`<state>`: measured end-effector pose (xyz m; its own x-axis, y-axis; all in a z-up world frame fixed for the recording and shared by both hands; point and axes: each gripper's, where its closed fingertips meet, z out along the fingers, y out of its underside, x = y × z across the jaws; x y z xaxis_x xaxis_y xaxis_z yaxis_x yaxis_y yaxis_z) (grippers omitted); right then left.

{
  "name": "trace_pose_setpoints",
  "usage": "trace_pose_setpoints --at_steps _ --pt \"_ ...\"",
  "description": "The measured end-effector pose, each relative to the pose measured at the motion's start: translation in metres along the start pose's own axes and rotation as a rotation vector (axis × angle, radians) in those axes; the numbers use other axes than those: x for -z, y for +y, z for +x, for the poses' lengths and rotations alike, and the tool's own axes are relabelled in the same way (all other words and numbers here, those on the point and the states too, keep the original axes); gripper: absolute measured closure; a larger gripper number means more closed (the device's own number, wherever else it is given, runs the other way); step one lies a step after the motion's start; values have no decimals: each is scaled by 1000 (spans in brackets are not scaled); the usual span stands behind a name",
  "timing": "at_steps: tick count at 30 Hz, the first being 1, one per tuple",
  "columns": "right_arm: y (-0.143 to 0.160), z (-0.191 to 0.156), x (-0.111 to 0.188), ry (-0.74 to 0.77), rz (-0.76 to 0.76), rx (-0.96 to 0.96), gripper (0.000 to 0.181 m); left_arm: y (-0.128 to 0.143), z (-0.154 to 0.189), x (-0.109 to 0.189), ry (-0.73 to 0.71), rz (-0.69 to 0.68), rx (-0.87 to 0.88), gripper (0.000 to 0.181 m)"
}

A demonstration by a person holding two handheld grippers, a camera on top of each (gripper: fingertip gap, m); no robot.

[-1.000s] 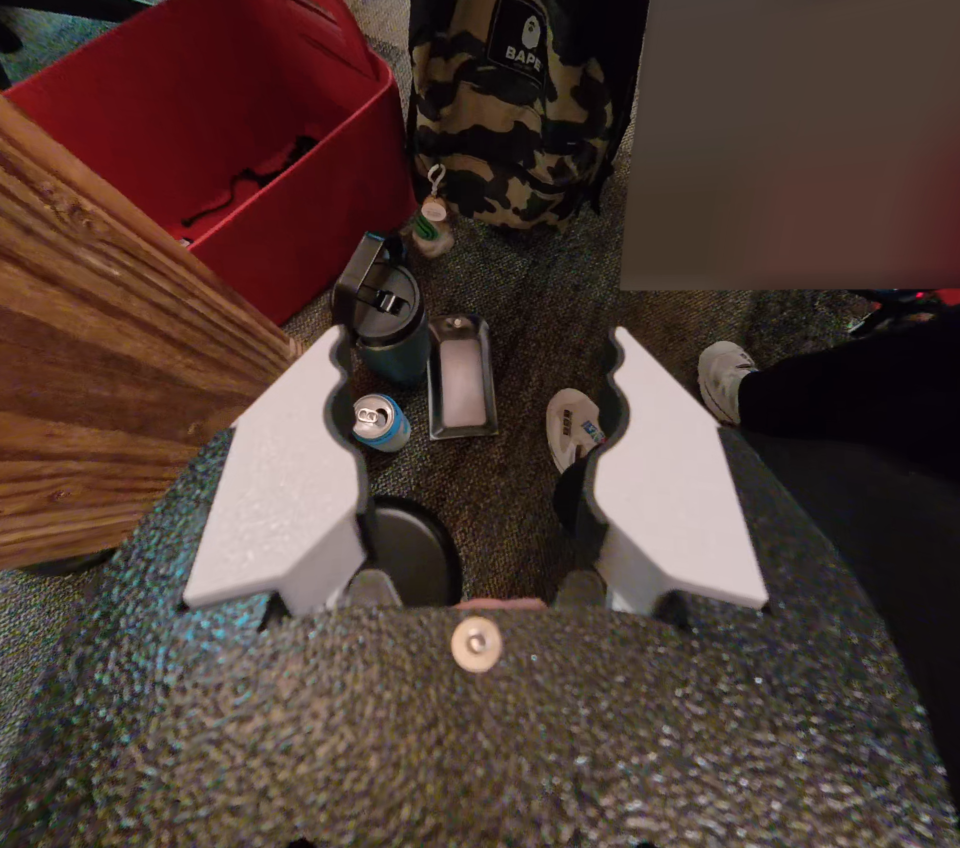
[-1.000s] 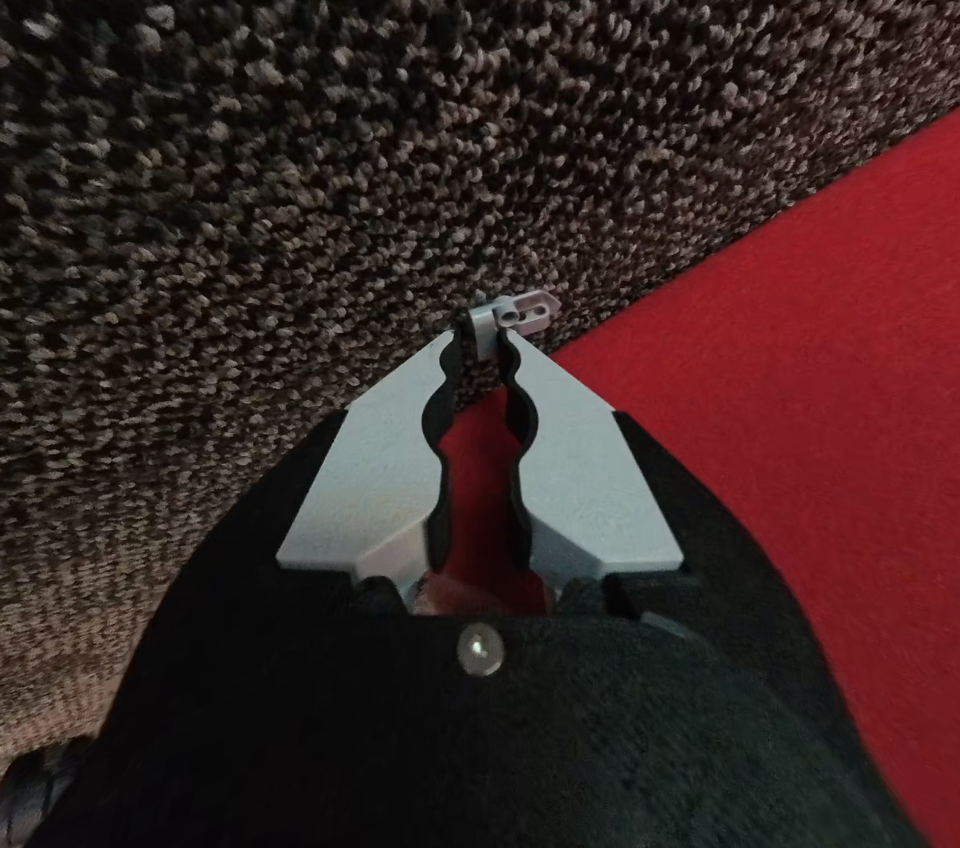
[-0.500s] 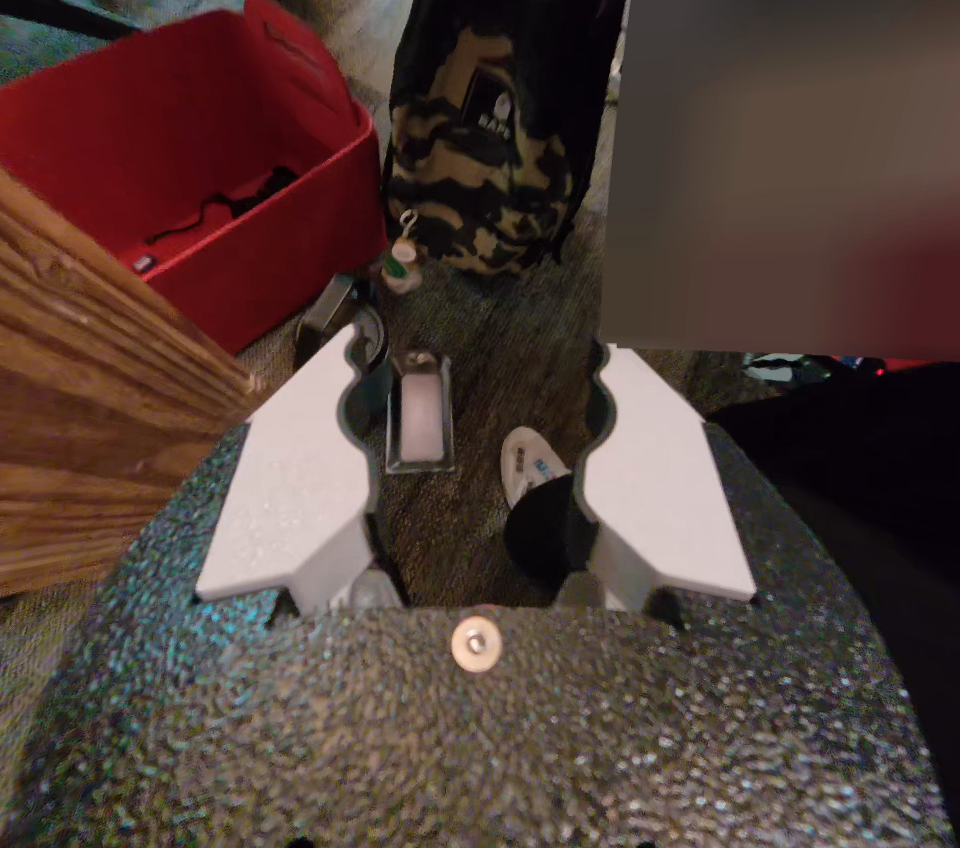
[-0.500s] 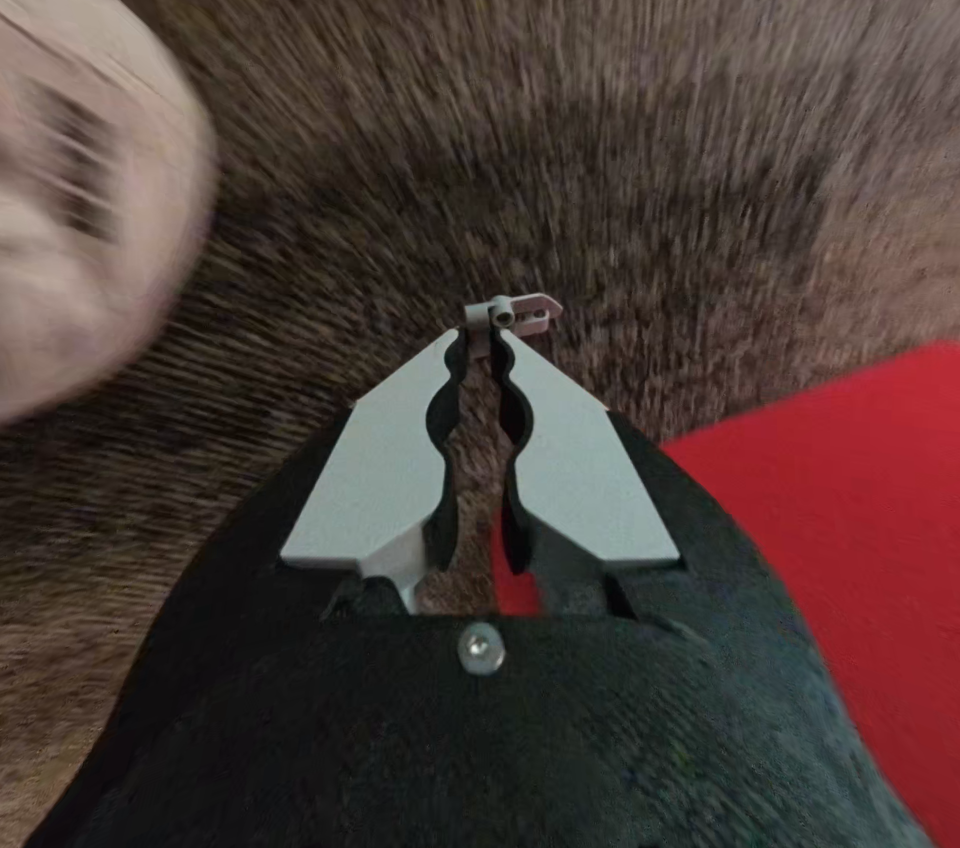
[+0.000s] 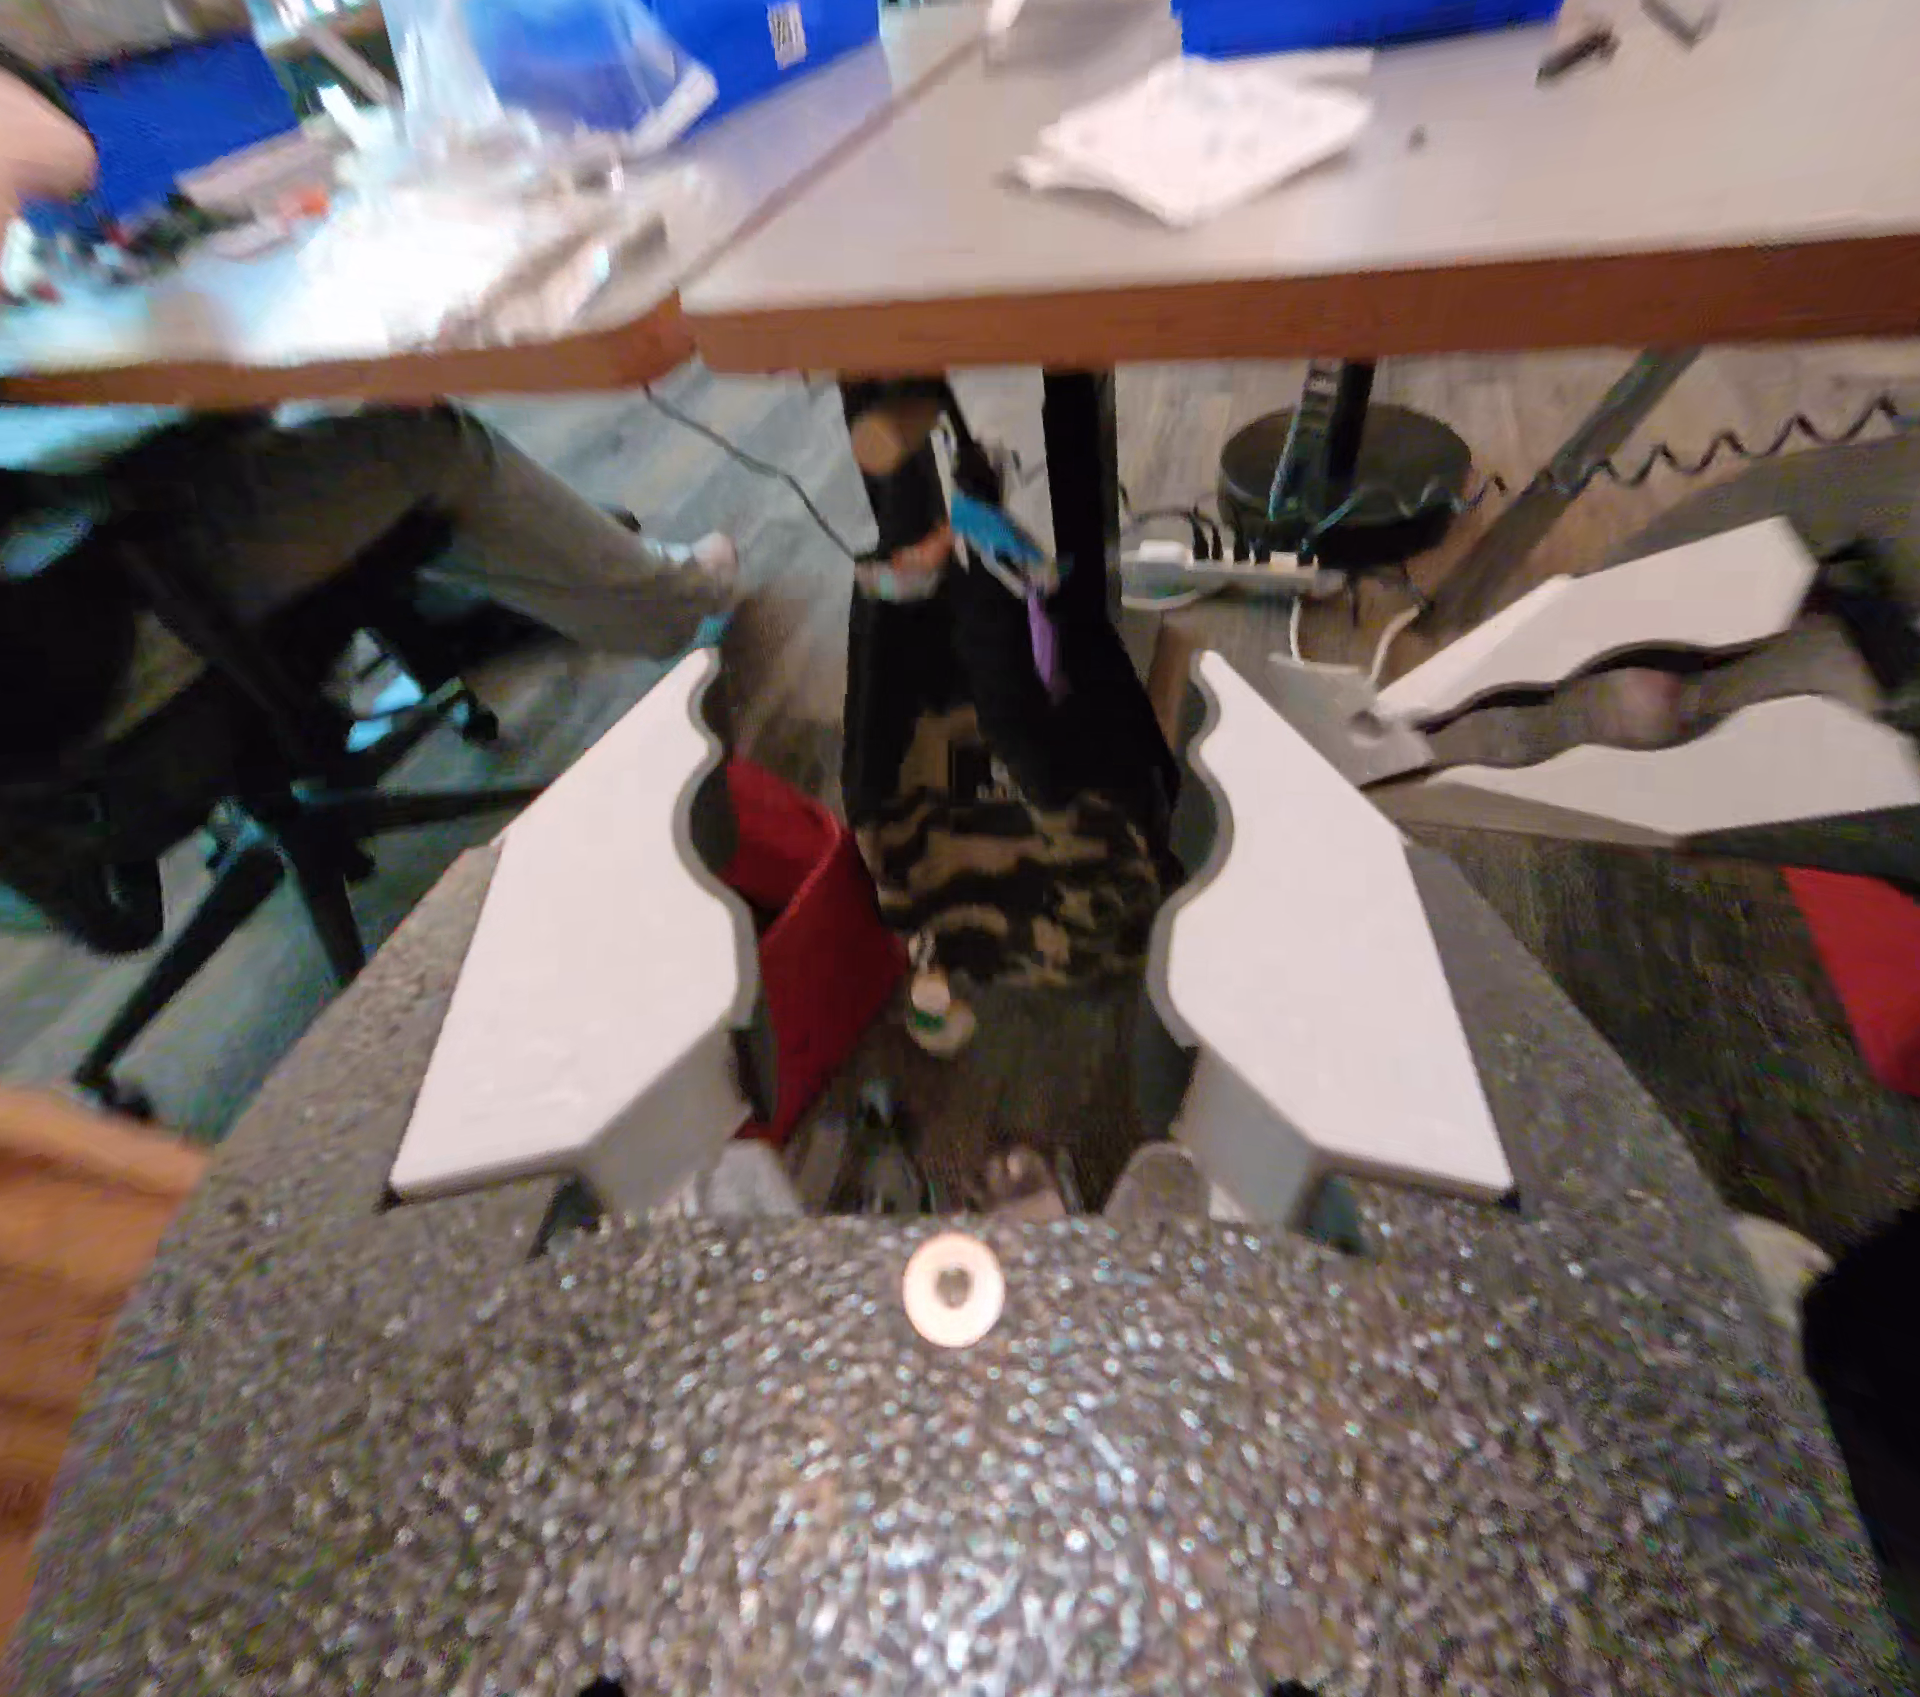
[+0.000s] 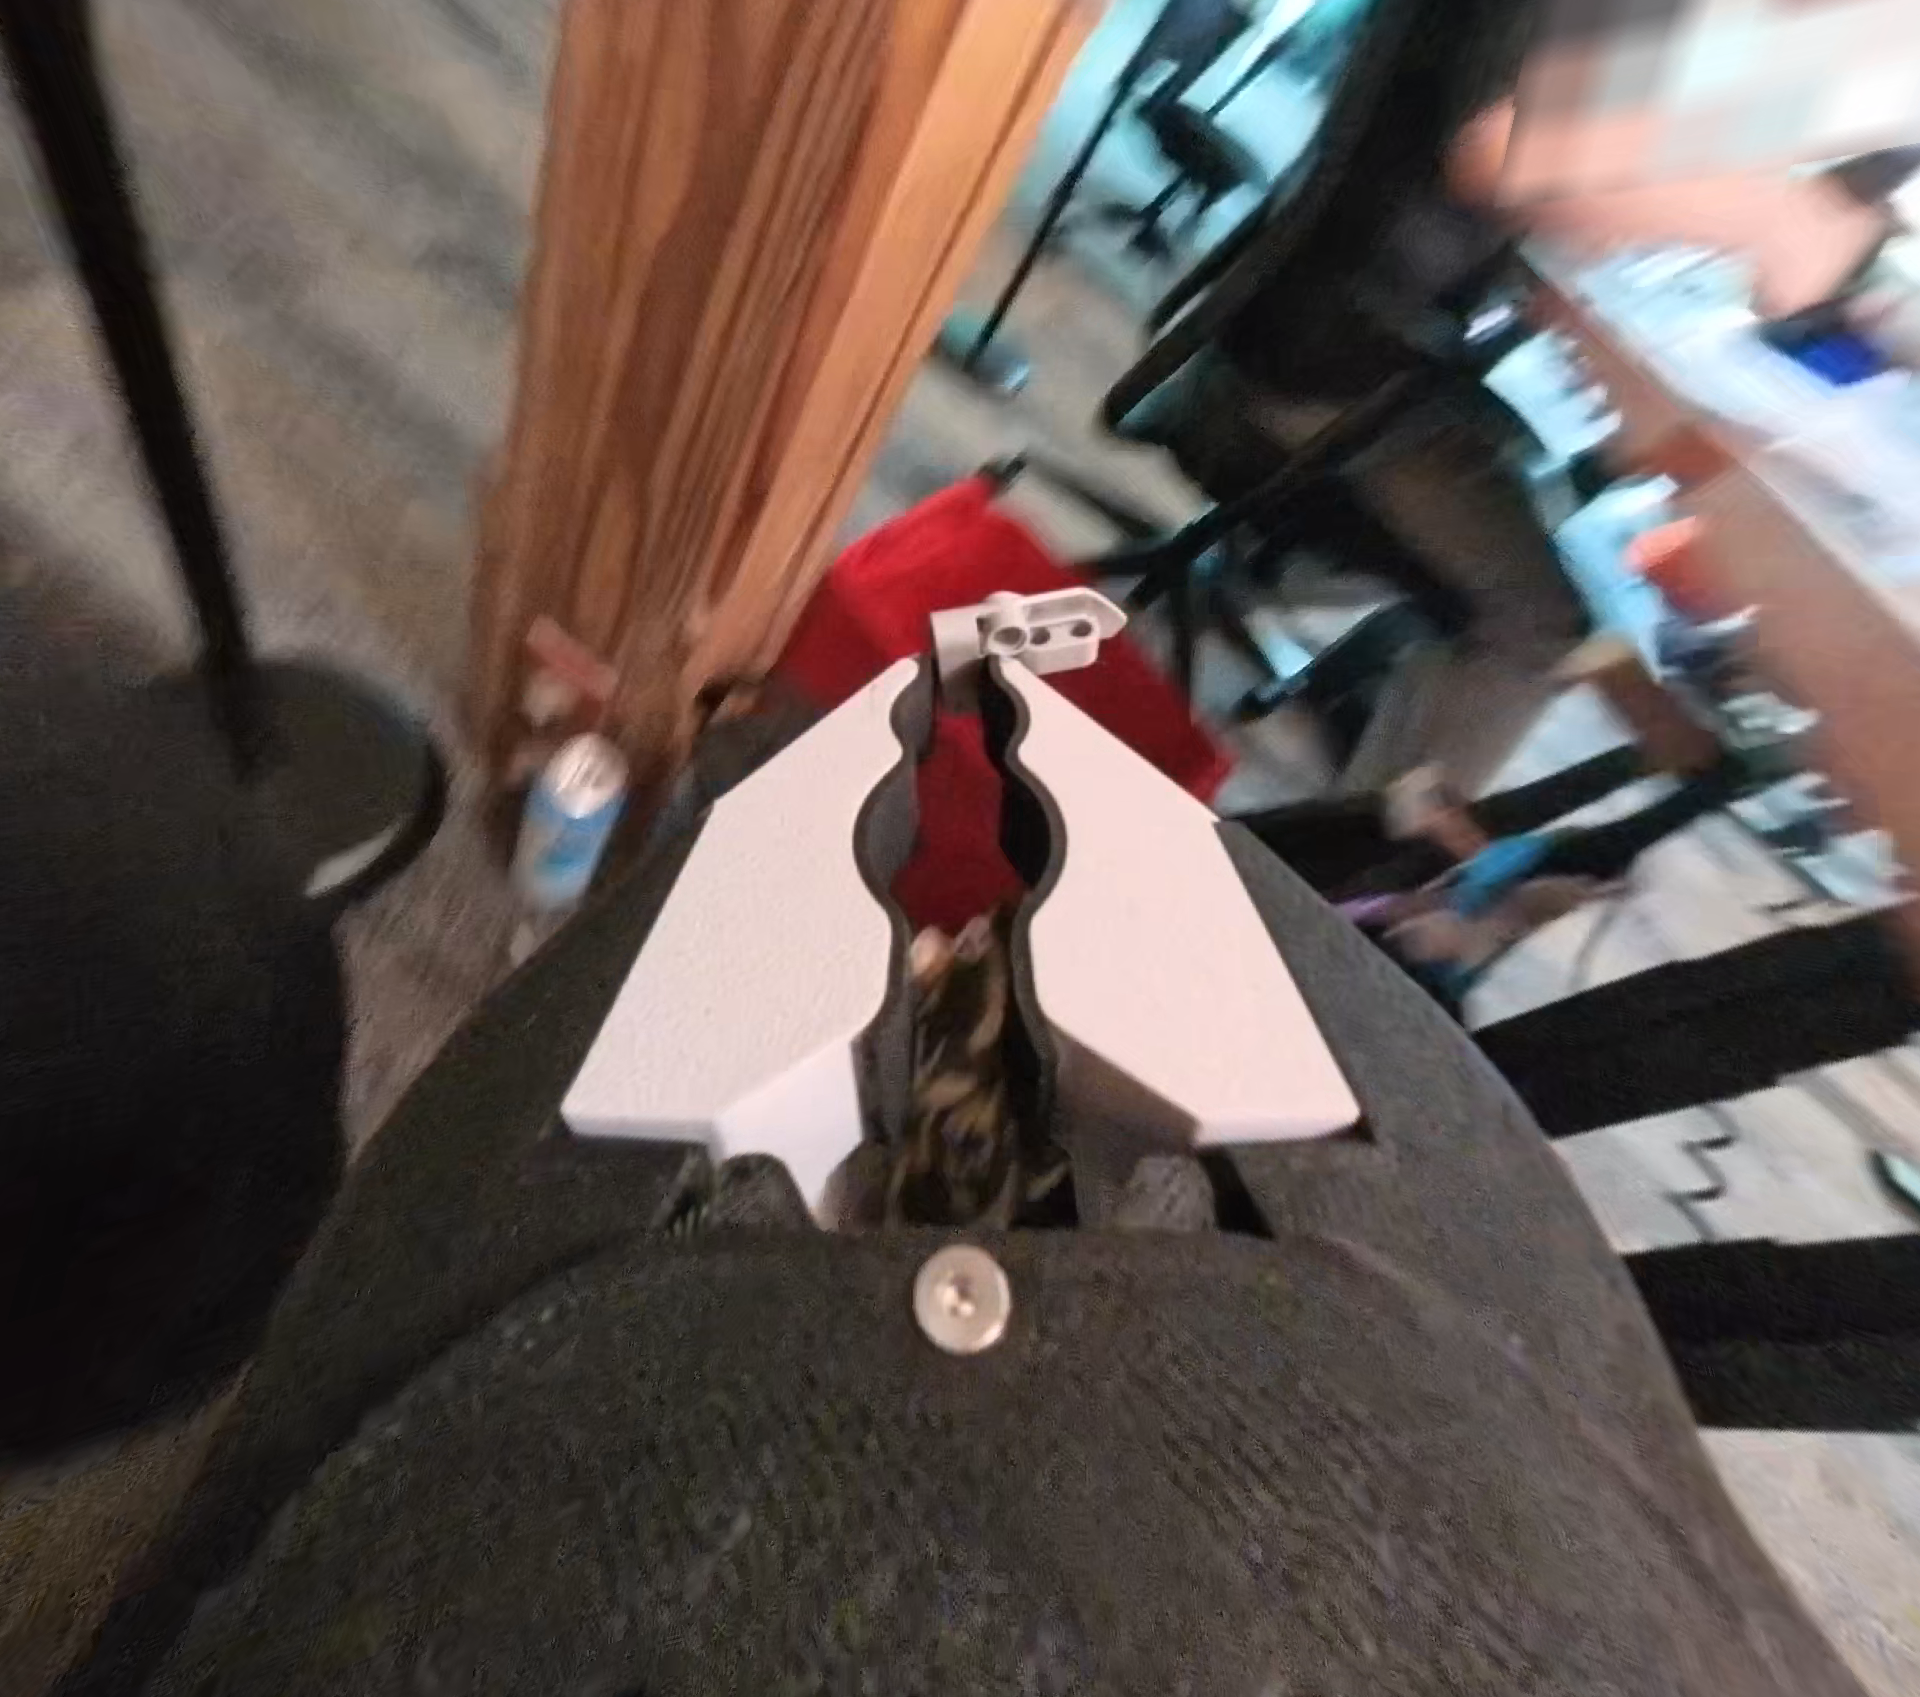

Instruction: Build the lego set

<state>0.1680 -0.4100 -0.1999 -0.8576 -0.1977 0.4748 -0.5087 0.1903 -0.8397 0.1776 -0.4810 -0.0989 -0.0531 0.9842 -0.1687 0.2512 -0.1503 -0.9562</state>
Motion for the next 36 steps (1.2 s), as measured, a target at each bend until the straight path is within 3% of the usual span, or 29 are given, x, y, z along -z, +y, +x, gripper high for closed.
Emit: trace_pose_setpoints --at_steps 4,9,12,15,18,20,24,27,30,36 --pt "-78 71 50 202 208 -147 174 -65 13 -64 47 85 -92 102" --pt "-100 155 133 437 209 -225 175 -157 68 -158 226 182 -70 107" --pt "-78 212 190 622 19 -196 174 -194 122 -205 390 149 -67 115" --pt "-35 245 257 725 -296 -159 174 -213 177 -249 486 95 -157 115" --pt "8 250 334 809 -584 -195 174 -223 238 -288 582 -2 -168 114" --pt "27 242 366 850 -672 -224 174 -236 274 -311 615 -46 -162 113" --pt "71 229 399 828 -896 -128 174 -233 313 -374 523 -150 -284 111" --pt "94 234 407 775 -992 -58 174 -224 315 -407 405 -185 -331 125" --pt "109 238 399 665 -1032 -4 174 -220 311 -419 360 -144 -327 167" --pt "138 241 386 433 -1094 0 174 -220 306 -419 413 -128 -284 171"
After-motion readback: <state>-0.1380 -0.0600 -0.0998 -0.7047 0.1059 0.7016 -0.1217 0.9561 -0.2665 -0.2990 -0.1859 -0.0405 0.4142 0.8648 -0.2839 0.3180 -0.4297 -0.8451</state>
